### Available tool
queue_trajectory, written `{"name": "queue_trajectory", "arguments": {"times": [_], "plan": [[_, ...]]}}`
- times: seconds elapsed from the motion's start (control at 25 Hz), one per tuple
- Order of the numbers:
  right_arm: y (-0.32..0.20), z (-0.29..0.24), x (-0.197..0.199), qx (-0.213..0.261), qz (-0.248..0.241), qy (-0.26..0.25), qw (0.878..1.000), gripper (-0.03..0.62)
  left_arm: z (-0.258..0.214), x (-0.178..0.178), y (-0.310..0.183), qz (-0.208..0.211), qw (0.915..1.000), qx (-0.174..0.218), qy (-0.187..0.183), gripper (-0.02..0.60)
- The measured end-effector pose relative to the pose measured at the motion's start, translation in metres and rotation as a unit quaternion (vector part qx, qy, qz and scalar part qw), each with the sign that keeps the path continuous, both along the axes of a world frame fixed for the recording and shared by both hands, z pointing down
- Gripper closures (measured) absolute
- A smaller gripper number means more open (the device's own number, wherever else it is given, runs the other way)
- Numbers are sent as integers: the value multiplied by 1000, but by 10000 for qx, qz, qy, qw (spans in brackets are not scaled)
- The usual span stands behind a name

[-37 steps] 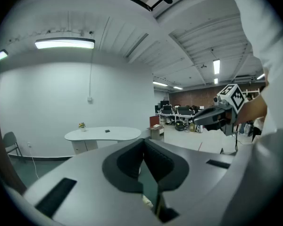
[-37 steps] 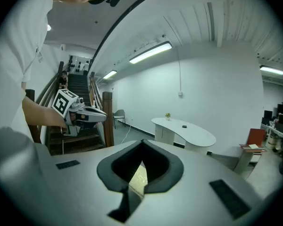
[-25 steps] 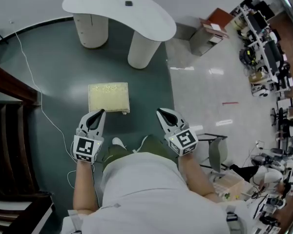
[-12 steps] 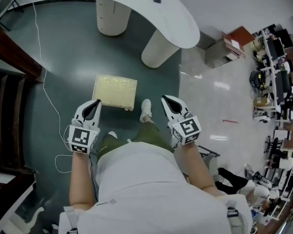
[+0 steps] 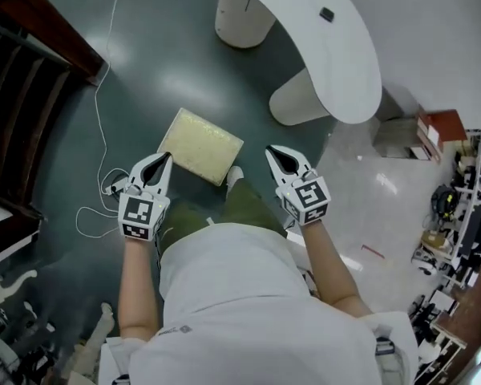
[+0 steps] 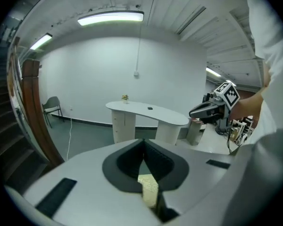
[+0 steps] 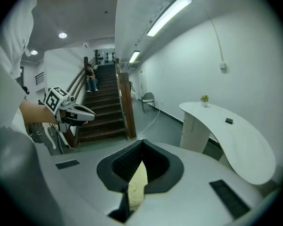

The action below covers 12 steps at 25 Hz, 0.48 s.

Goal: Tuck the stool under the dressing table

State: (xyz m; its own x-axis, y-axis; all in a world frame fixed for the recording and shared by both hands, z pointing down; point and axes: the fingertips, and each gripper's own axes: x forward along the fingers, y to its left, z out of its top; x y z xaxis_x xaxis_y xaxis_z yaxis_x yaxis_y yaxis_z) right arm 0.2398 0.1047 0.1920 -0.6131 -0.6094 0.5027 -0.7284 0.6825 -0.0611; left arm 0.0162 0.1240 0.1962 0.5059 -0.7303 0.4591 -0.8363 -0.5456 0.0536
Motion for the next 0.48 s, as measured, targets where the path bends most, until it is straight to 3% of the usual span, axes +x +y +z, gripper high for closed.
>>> {"name": "queue_trajectory", "arguments": {"times": [0.12,0.28,0.48], "plan": [[-27,15,2,-266,-538,-57,9982,585,14,5,-9,-620,9974,-341,-127,581],[-50,42,-5,-571,-1275,-21,9902,585,33,7,-6,-1474,9866,-700,-92,581],[-57,73,-23,-850,-1906,122,9779,585,58,6,10,-2039,9743,-961,-15,581]]}}
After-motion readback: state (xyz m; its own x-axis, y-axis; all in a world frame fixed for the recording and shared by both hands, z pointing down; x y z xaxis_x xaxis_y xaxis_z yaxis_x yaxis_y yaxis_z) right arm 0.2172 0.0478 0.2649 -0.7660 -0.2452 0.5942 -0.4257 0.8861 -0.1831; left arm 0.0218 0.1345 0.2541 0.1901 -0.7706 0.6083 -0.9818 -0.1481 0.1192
